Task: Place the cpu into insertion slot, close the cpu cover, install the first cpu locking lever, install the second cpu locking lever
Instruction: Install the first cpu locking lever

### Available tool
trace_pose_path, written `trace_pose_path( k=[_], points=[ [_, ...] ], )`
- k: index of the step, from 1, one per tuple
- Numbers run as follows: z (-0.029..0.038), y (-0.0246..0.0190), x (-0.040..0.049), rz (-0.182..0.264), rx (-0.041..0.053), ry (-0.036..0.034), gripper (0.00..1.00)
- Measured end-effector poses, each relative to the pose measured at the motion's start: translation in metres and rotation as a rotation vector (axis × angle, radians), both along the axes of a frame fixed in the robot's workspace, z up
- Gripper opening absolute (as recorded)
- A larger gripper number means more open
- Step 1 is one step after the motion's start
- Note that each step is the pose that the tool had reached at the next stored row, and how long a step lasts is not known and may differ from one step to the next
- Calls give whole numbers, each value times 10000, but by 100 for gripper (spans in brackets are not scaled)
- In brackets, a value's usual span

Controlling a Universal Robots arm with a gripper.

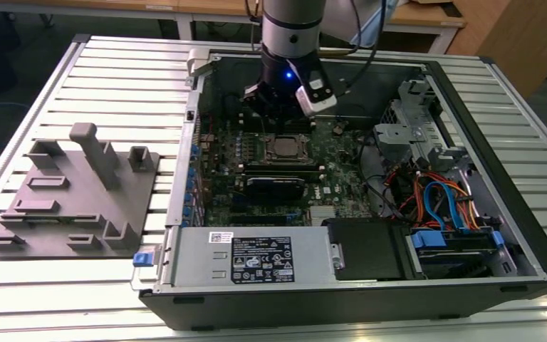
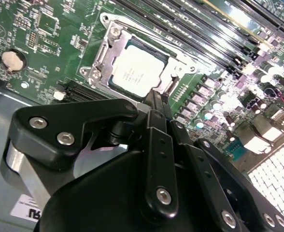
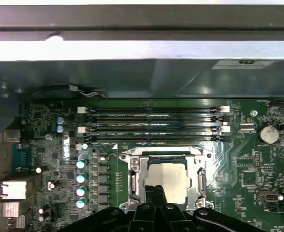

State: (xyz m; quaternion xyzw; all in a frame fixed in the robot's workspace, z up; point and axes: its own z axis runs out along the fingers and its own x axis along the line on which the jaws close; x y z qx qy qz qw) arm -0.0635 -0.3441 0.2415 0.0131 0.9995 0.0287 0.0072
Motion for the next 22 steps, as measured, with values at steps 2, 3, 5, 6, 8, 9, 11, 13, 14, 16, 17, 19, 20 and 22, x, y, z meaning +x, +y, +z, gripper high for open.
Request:
trace_pose_path(
  k=[2,3,5,6,8,9,11,13,14,16,17,19,20,22],
  points=[
    [6,-1,-2,1,-4,2,11],
    [9,-1,-3,1,-2,1,11],
    [20,0,-5,0,-1,0,11],
    [27,-1,-6,1,-2,0,11],
    [30,0,-14,0,2,-2,11],
    [31,0,-24,2,1,-1,11],
    [32,-1,-62,2,-1,0,11],
    [31,0,-99,2,-1,0,11],
    [31,0,-113,2,-1,0,11],
    [31,0,-133,2,0,0,11],
    [31,0,-138,2,0,0,11],
    [31,0,-142,2,-1,0,11],
    [31,0,-142,2,0,0,11],
    [31,0,-142,2,-1,0,11]
  ],
)
